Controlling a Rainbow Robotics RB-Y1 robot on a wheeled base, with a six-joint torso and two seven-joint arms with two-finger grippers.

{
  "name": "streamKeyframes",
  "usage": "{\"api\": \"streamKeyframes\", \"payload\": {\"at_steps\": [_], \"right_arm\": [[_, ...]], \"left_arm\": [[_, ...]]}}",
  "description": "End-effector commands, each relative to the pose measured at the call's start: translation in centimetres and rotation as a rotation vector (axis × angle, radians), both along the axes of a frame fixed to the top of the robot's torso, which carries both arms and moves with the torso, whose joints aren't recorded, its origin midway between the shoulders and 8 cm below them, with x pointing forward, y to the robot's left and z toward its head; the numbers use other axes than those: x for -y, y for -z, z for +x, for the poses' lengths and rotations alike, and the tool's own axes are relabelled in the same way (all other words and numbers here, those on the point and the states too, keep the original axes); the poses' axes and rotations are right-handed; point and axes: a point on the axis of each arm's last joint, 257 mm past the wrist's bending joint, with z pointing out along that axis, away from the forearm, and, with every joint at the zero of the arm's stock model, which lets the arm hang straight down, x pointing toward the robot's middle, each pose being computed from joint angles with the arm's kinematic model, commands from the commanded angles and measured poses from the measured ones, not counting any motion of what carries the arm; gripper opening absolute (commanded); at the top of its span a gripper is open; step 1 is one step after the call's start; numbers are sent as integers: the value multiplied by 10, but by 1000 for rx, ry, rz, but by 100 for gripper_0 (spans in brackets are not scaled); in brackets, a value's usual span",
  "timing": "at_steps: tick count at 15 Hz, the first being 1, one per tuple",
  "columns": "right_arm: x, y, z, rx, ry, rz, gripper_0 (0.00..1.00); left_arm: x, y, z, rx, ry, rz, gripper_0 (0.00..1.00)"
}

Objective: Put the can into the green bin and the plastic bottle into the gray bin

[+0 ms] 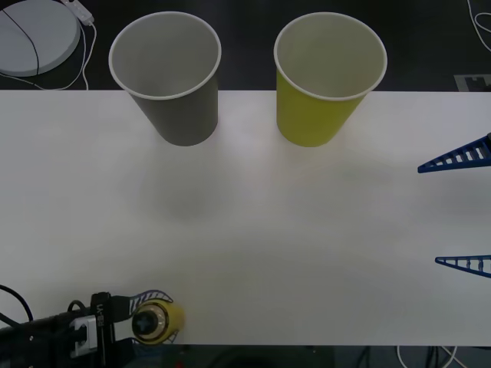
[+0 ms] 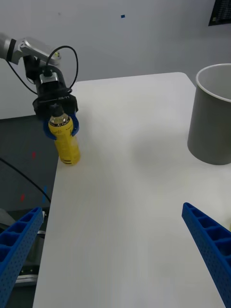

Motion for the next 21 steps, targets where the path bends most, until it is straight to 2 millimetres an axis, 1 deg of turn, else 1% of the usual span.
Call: {"api": "streamKeyframes", "payload": {"at_steps": [1, 3, 5, 7, 12, 17, 18, 21], "right_arm": [[0, 0, 0, 0, 0, 0, 100], [0, 0, 0, 0, 0, 0, 100], [0, 0, 0, 0, 0, 0, 100], [0, 0, 0, 0, 0, 0, 100], [0, 0, 0, 0, 0, 0, 100], [0, 0, 0, 0, 0, 0, 100], [0, 0, 0, 0, 0, 0, 100], [0, 0, 0, 0, 0, 0, 100]], "left_arm": [[-6, -10, -2, -16, -12, 15, 0], [-12, -15, -4, -27, -25, 51, 0], [-13, -23, -6, -35, -40, 58, 0], [-18, -30, -2, -34, -75, 41, 0], [-35, -48, 24, 14, -231, 38, 0], [-49, -74, 37, 35, -315, -13, 0], [-52, -81, 42, 40, -346, -19, 0], [-54, -94, 48, 19, -398, -31, 0]]}}
